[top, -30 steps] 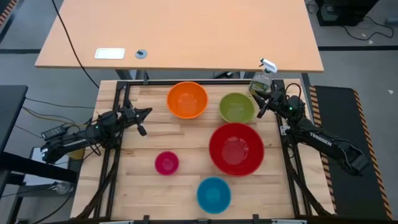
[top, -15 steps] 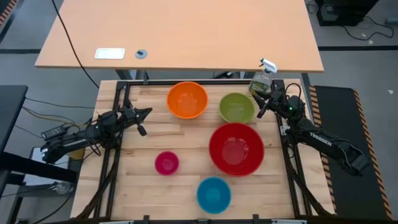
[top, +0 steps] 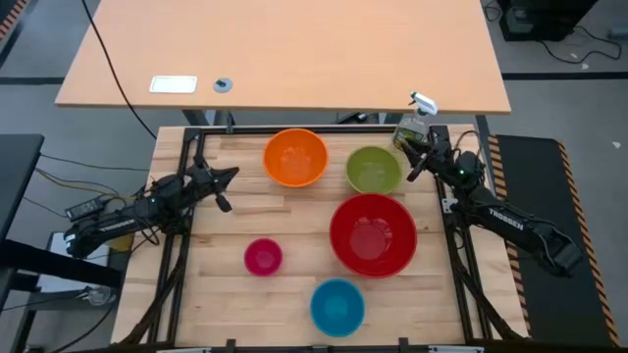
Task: Nest bowls inside each other by size order
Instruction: Stack the orange bowl on top of the red bowl
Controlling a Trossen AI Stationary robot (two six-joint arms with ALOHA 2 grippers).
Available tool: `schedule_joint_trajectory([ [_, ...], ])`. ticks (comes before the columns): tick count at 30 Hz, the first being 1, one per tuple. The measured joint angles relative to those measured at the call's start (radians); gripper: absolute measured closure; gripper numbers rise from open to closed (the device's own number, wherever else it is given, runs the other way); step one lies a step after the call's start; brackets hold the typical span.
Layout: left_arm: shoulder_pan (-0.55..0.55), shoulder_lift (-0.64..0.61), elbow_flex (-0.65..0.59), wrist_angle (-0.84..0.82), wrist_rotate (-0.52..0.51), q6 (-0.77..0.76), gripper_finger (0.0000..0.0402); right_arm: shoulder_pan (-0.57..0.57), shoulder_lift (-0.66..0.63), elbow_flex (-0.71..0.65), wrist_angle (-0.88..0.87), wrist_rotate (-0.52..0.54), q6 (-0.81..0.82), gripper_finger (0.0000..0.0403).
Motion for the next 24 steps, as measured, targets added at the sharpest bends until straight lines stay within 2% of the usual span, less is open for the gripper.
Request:
schedule_joint_trajectory([
  [3, 0.000, 0.000, 0.000, 0.112, -0.001, -0.091, 0.0383, 0.010, -0.001, 0.000, 0.082, -0.027, 0.323, 0.0275],
  [6, 0.000, 0.000, 0.000, 0.211, 0.001, -0.177, 0.0383, 0.013, -0.001, 0.000, 0.096, -0.030, 0.506, 0.0275],
  [11, 0.000, 0.000, 0.000, 0.333, 0.001, -0.345, 0.0383, 0.013, 0.000, 0.000, 0.091, 0.001, 0.541, 0.0275],
  [15, 0.000, 0.000, 0.000, 0.404, -0.010, -0.420, 0.0383, 0.013, 0.000, 0.000, 0.100, 0.003, 0.595, 0.0275],
  [21, 0.000, 0.000, 0.000, 0.481, -0.058, -0.641, 0.0383, 0.014, 0.000, 0.000, 0.135, -0.061, 0.626, 0.0275],
  [24, 0.000, 0.000, 0.000, 0.503, -0.068, -0.673, 0.0383, 0.019, 0.000, 0.000, 0.157, -0.059, 0.728, 0.0275],
])
